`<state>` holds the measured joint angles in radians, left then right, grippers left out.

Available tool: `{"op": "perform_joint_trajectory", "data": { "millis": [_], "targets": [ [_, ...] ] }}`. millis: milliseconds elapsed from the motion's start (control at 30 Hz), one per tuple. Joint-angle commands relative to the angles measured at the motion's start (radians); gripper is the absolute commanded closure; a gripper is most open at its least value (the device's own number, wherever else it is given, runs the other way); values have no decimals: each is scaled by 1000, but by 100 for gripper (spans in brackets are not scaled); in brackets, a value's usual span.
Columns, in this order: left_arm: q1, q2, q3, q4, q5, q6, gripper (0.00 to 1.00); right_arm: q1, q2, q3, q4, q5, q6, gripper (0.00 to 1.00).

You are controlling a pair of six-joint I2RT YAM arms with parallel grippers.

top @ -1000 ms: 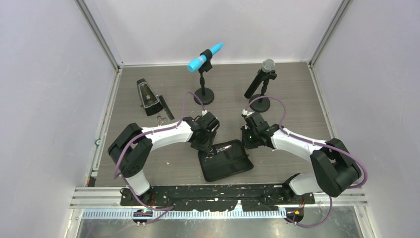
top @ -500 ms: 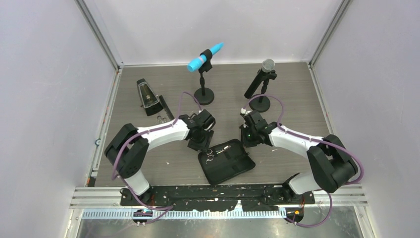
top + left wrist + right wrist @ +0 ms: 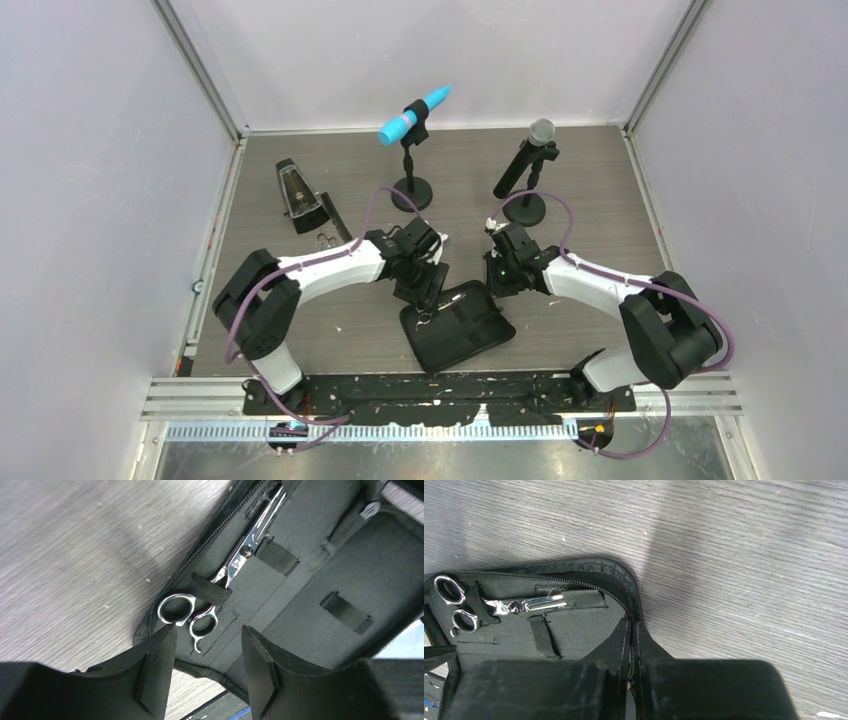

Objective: Sort the hair-cutting tools
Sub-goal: Place the scissors in the hairdressing tool bag.

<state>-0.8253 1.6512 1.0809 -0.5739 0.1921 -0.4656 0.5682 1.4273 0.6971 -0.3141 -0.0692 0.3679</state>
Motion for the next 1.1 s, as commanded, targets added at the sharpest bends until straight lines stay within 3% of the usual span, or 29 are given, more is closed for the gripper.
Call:
{"op": "perform_joint_trajectory", "data": {
  "millis": [0,700,1067],
  "targets": [
    [-6,57,51,18,93,27,47,4,-4,23,31,-13,-9,95],
    [-56,118,101,-42,182,30,47,4,9,25,43,-16,15,95],
    [-66,136,52,126,335,-166,46,3,-5,-26,92,45,131,95]
  ]
}}
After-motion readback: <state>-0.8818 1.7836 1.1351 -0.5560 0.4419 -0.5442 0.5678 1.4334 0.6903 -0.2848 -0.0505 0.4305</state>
